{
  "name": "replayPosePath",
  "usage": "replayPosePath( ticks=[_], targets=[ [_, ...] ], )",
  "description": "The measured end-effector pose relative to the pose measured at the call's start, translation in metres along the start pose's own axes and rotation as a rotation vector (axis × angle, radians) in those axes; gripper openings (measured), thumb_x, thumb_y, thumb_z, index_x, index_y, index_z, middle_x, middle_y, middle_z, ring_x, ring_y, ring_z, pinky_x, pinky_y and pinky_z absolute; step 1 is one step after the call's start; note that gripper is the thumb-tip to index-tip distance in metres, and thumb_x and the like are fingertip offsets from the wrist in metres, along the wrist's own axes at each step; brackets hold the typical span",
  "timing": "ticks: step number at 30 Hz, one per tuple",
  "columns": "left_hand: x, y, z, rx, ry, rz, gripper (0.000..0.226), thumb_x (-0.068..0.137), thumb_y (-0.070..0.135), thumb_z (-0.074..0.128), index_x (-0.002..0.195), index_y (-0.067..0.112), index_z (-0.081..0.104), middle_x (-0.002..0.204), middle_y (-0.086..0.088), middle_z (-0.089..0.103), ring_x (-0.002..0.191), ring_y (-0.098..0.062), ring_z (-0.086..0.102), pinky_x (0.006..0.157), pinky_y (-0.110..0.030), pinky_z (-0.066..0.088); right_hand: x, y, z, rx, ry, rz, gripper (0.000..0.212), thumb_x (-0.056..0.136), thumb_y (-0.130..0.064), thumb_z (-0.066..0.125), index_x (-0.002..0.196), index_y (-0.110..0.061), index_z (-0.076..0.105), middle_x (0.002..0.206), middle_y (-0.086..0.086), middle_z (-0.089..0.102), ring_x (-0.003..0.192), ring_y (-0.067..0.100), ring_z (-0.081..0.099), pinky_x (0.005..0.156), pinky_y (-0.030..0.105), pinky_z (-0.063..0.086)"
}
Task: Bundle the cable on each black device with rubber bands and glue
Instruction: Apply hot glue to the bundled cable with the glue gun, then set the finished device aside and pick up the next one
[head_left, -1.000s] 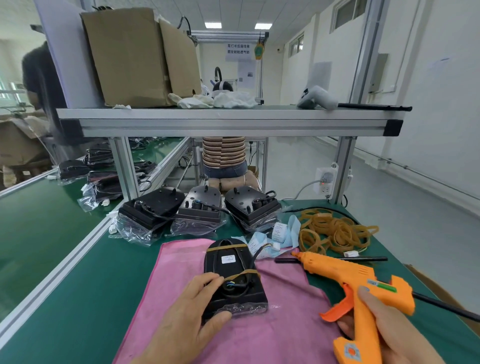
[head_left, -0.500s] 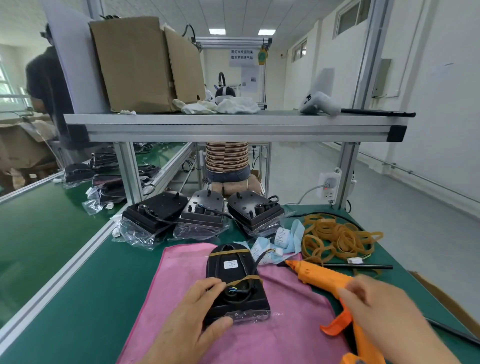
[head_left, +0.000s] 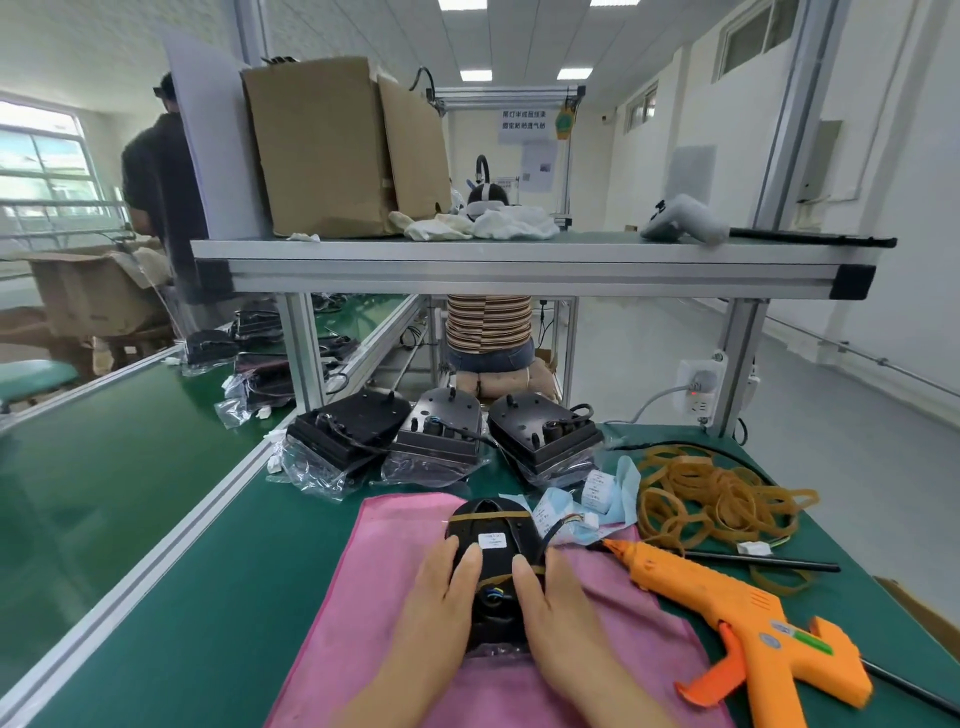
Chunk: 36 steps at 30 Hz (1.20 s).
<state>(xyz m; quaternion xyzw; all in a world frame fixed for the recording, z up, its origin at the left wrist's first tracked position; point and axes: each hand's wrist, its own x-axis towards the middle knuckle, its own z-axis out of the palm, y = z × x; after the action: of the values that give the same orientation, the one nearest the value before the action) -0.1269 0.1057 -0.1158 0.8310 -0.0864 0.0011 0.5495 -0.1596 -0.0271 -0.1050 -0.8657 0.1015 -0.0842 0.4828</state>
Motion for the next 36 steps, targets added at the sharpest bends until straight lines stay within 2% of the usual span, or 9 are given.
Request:
replayPosePath(
  ticks=[3, 14, 17, 20, 24, 27, 29, 32, 36],
  targets=[
    [-0.005, 0.007, 0.006, -0.030, 0.028, 0.004, 0.043, 0.104, 0.027, 0.042, 0.146, 0.020, 0.039, 0.147, 0.011, 0.036, 0.140, -0.005, 0.029, 0.118, -0.021, 0.016, -0.002, 0.002, 0.003, 0.012, 0.007, -0.005, 0.034, 0.103, -0.039, 0.039, 0.134, -0.026, 0.045, 0.136, 0.000, 0.053, 0.122, 0.018, 0.050, 0.103, 0.032, 0.039],
    [-0.034, 0.040, -0.046, -0.280, 0.185, 0.061, 0.040, 0.102, 0.037, 0.039, 0.135, 0.022, 0.055, 0.141, 0.001, 0.055, 0.135, -0.017, 0.045, 0.115, -0.045, 0.032, -0.016, -0.060, 0.001, 0.148, -0.089, -0.192, 0.035, 0.097, -0.054, 0.036, 0.113, -0.026, 0.050, 0.107, -0.015, 0.059, 0.098, -0.011, 0.052, 0.079, 0.018, 0.039],
    [-0.042, 0.042, -0.080, -0.221, 0.334, 0.029, 0.058, 0.094, 0.056, 0.038, 0.143, 0.027, 0.048, 0.153, 0.013, 0.039, 0.143, -0.003, 0.030, 0.122, -0.036, 0.020, -0.018, -0.090, 0.016, 0.162, -0.160, -0.221, 0.028, 0.097, -0.054, 0.036, 0.102, -0.028, 0.044, 0.094, -0.022, 0.053, 0.096, -0.020, 0.048, 0.077, 0.015, 0.034],
    [-0.051, 0.042, -0.114, -0.219, 0.427, 0.045, 0.084, 0.078, 0.078, 0.037, 0.147, 0.030, 0.043, 0.157, 0.019, 0.030, 0.145, 0.002, 0.023, 0.123, -0.032, 0.015, -0.020, -0.121, 0.036, 0.172, -0.251, -0.285, 0.039, 0.100, -0.052, 0.035, 0.131, -0.030, 0.044, 0.101, -0.029, 0.044, 0.096, -0.022, 0.042, 0.082, 0.005, 0.031],
    [-0.061, 0.036, -0.154, -0.147, 0.550, 0.054, 0.093, 0.075, 0.080, 0.032, 0.138, 0.014, 0.048, 0.150, 0.000, 0.042, 0.142, -0.013, 0.033, 0.119, -0.046, 0.026, -0.020, -0.154, 0.065, 0.186, -0.361, -0.347, 0.014, 0.101, -0.050, 0.036, 0.109, -0.046, 0.046, 0.100, -0.043, 0.038, 0.091, -0.043, 0.031, 0.075, -0.013, 0.023],
    [-0.072, 0.033, -0.176, -0.155, 0.641, 0.053, 0.090, 0.078, 0.078, 0.035, 0.139, 0.013, 0.046, 0.153, 0.001, 0.039, 0.143, -0.013, 0.031, 0.120, -0.043, 0.024, -0.020, -0.171, 0.088, 0.161, -0.454, -0.421, 0.065, 0.096, -0.063, 0.030, 0.152, -0.030, 0.027, 0.152, -0.021, 0.032, 0.139, -0.008, 0.026, 0.103, 0.011, 0.016],
    [-0.080, 0.032, -0.189, -0.152, 0.712, 0.062, 0.081, 0.085, 0.077, 0.040, 0.147, 0.024, 0.043, 0.159, 0.012, 0.030, 0.146, 0.000, 0.022, 0.118, -0.026, 0.014, -0.020, -0.181, 0.103, 0.160, -0.494, -0.445, 0.074, 0.095, -0.065, 0.028, 0.156, -0.024, 0.019, 0.160, -0.010, 0.023, 0.146, 0.006, 0.020, 0.107, 0.020, 0.016],
    [-0.087, 0.027, -0.207, -0.104, 0.810, 0.031, 0.080, 0.085, 0.076, 0.039, 0.150, 0.030, 0.036, 0.160, 0.018, 0.021, 0.144, 0.008, 0.016, 0.109, -0.018, 0.010, -0.022, -0.198, 0.123, 0.170, -0.561, -0.475, 0.071, 0.096, -0.065, 0.027, 0.153, -0.022, 0.030, 0.156, -0.007, 0.033, 0.145, 0.011, 0.028, 0.116, 0.027, 0.019],
    [-0.097, 0.019, -0.232, -0.028, 0.900, 0.013, 0.083, 0.085, 0.078, 0.031, 0.152, 0.029, 0.032, 0.162, 0.017, 0.015, 0.136, 0.015, 0.011, 0.106, -0.018, 0.009, -0.029, -0.222, 0.146, 0.206, -0.658, -0.511, 0.048, 0.098, -0.063, 0.026, 0.116, -0.024, 0.049, 0.121, -0.011, 0.055, 0.116, 0.005, 0.049, 0.107, 0.031, 0.036]
  ],
)
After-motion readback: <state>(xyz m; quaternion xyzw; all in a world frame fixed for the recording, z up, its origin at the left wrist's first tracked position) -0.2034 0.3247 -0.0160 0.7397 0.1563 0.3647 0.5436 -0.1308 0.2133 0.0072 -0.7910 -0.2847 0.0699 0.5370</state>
